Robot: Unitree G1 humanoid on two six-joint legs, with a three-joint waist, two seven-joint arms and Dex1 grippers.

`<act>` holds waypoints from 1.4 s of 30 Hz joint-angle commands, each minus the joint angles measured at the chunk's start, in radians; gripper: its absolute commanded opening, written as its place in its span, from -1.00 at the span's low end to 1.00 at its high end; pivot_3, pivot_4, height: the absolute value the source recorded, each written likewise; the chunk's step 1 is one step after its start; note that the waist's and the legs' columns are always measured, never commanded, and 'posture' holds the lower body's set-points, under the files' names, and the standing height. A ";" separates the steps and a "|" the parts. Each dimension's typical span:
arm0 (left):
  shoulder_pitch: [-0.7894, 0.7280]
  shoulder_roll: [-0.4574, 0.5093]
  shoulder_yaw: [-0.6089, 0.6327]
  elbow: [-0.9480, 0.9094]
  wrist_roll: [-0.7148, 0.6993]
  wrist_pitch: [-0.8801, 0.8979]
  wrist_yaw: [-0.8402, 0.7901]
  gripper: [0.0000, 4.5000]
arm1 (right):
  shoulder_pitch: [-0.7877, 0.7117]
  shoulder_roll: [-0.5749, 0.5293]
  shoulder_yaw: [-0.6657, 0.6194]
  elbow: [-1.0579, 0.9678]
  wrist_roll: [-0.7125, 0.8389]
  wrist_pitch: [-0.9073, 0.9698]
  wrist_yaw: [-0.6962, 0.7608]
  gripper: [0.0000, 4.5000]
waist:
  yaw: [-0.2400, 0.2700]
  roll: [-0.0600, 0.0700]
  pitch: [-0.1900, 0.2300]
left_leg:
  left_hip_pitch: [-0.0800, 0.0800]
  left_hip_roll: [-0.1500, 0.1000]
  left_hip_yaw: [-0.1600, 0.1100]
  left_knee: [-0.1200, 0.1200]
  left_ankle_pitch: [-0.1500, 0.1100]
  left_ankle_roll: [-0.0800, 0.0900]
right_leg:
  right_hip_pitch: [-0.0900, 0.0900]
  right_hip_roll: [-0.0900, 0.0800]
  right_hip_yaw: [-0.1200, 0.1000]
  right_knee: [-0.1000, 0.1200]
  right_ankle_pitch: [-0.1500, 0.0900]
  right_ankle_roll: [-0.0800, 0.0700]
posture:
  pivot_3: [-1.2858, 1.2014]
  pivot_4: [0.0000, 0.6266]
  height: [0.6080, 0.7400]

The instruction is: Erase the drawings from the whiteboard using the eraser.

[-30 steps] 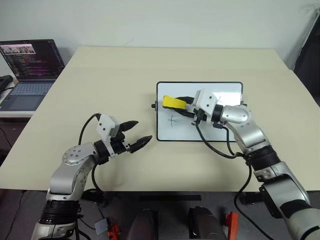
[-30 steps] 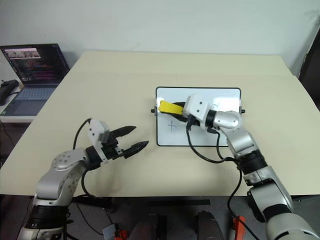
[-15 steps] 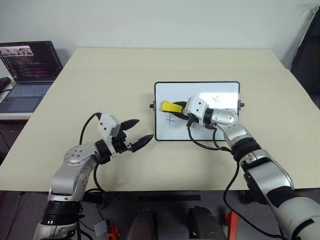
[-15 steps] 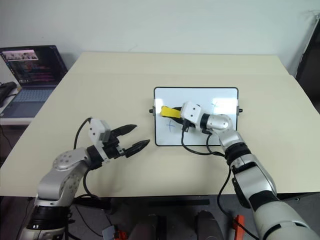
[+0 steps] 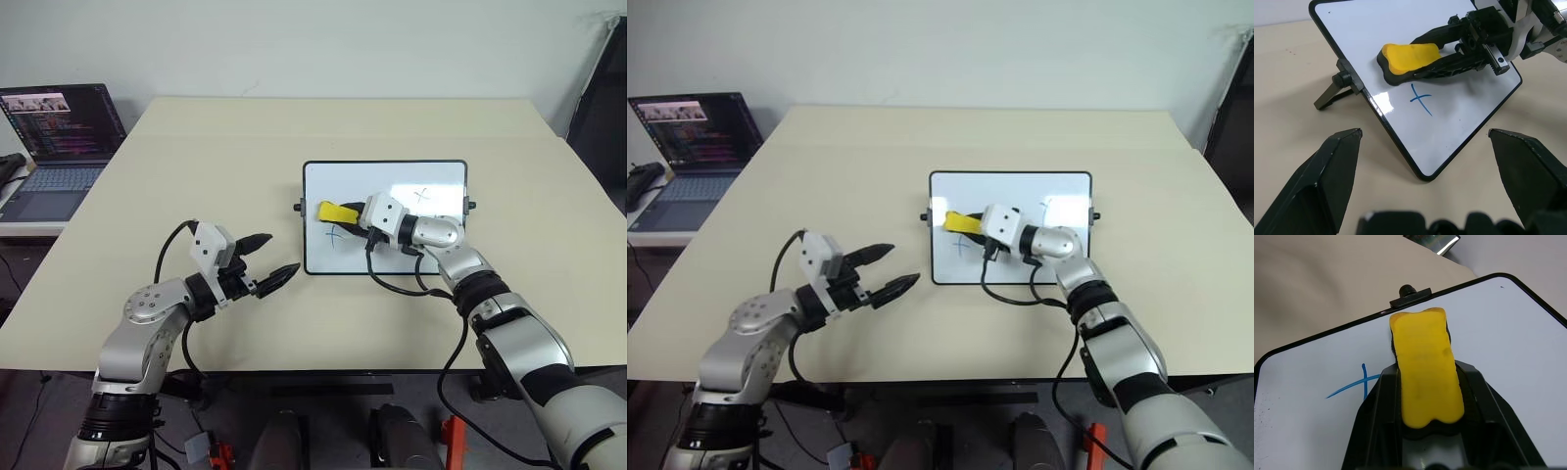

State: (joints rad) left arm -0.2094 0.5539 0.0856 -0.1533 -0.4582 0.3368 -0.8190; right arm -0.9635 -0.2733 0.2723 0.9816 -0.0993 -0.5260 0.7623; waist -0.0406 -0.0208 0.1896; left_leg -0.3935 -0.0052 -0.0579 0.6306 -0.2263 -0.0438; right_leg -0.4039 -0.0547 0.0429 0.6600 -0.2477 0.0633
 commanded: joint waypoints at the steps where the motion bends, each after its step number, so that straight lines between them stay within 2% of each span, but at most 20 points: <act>1: -0.023 0.012 0.019 -0.022 -0.003 -0.017 -0.007 1.00 | 0.038 -0.030 0.017 -0.002 -0.037 0.032 0.046 -0.51 | 0.000 0.000 0.000 | 0.000 0.000 0.000 0.000 0.000 0.000 | 0.000 0.000 0.000 0.000 0.000 0.000 | 0.03 -0.52 1.00; 10: -0.022 0.012 0.018 -0.010 -0.003 -0.019 -0.016 1.00 | 0.157 -0.044 0.052 -0.098 -0.047 0.040 0.140 -0.51 | -0.004 -0.001 -0.001 | 0.003 0.000 0.001 0.000 0.000 0.000 | 0.002 0.000 0.001 0.001 0.000 0.000 | 0.03 -0.52 1.00; 19: -0.036 0.011 0.015 0.002 -0.004 -0.013 -0.032 1.00 | 0.150 -0.048 0.040 -0.121 -0.035 0.058 0.146 -0.51 | -0.006 -0.001 -0.001 | 0.004 0.000 0.000 0.000 0.002 0.001 | 0.003 0.001 0.001 0.001 0.000 0.000 | 0.03 -0.52 1.00; 22: -0.037 0.012 0.016 0.004 -0.005 -0.013 -0.037 1.00 | 0.138 -0.050 0.026 -0.117 -0.043 0.066 0.099 -0.51 | -0.006 -0.001 -0.001 | 0.004 0.000 0.000 0.000 0.002 0.001 | 0.003 0.001 0.001 0.001 0.000 0.000 | 0.03 -0.52 1.00; 26: -0.042 0.013 0.015 0.014 -0.002 -0.015 -0.044 1.00 | 0.074 -0.050 0.006 -0.062 -0.110 0.065 -0.114 -0.51 | -0.008 -0.001 -0.001 | 0.004 0.000 0.000 0.000 0.003 0.001 | 0.003 0.001 0.001 0.002 0.001 -0.001 | 0.03 -0.52 1.00; 29: -0.049 0.012 0.012 0.019 0.001 -0.015 -0.046 1.00 | 0.042 -0.054 0.011 -0.020 -0.144 0.075 -0.209 -0.51 | -0.007 -0.001 -0.001 | 0.006 0.000 0.000 0.000 0.007 0.001 | 0.004 0.001 0.000 0.001 0.002 -0.002 | 0.03 -0.52 1.00; 33: -0.058 0.010 0.008 0.014 -0.001 -0.011 -0.048 1.00 | 0.029 -0.054 0.013 0.002 -0.153 0.062 -0.241 -0.51 | -0.007 -0.001 -0.001 | 0.016 0.000 -0.002 0.000 0.007 0.002 | 0.016 0.001 -0.001 -0.002 -0.002 -0.004 | 0.03 -0.52 1.00; 36: -0.060 0.011 0.009 0.009 -0.004 -0.009 -0.051 1.00 | 0.053 -0.048 -0.017 -0.061 -0.077 0.052 -0.150 -0.51 | -0.007 -0.001 -0.001 | 0.016 0.000 -0.002 0.000 0.008 0.002 | 0.017 0.001 0.000 -0.002 -0.002 -0.004 | 0.03 -0.52 1.00; 37: -0.063 0.014 0.012 0.005 -0.007 -0.007 -0.052 1.00 | 0.075 -0.046 -0.043 -0.141 -0.002 0.086 -0.077 -0.51 | -0.006 -0.001 -0.001 | 0.016 0.000 -0.002 0.000 0.008 0.002 | 0.016 0.001 0.000 -0.002 -0.002 -0.004 | 0.03 -0.52 1.00; 39: -0.072 0.025 0.022 -0.010 -0.017 0.002 -0.056 1.00 | 0.129 -0.067 -0.083 -0.348 0.136 0.233 0.058 -0.51 | -0.003 -0.001 -0.001 | 0.014 0.000 -0.003 -0.001 0.008 0.002 | 0.016 0.001 -0.002 -0.002 -0.002 -0.004 | 0.03 -0.52 1.00; 42: -0.080 0.047 0.024 -0.032 -0.027 0.014 -0.070 1.00 | 0.201 -0.130 -0.120 -0.605 0.248 0.445 0.154 -0.51 | 0.000 0.000 0.000 | 0.009 0.000 -0.005 -0.002 0.006 0.001 | 0.012 0.001 -0.003 -0.003 0.002 -0.002 | 0.03 -0.52 1.00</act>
State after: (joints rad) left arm -0.2700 0.5851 0.0866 -0.1277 -0.4657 0.3496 -0.8760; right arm -0.7551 -0.3764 0.2029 0.5223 0.0723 -0.1725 0.8693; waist -0.0410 -0.0213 0.1896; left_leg -0.3855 -0.0048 -0.0633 0.6287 -0.2207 -0.0440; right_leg -0.3934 -0.0541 0.0399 0.6567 -0.2461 0.0617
